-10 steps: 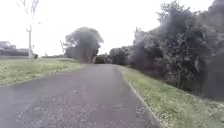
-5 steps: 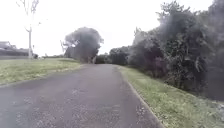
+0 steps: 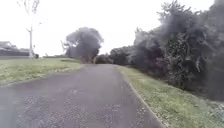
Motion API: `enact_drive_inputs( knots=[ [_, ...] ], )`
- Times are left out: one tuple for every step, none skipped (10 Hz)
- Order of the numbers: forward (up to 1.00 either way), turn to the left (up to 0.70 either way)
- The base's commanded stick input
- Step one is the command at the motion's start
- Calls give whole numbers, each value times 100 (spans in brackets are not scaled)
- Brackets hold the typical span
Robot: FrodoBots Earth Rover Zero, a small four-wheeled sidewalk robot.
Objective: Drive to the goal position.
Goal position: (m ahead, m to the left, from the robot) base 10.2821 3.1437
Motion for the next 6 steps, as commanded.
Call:
enact_drive_inputs(
  knots=[
    [0,7],
    [0,25],
    [0,31],
    [0,14],
    [0,16],
    [0,1]
  ],
)
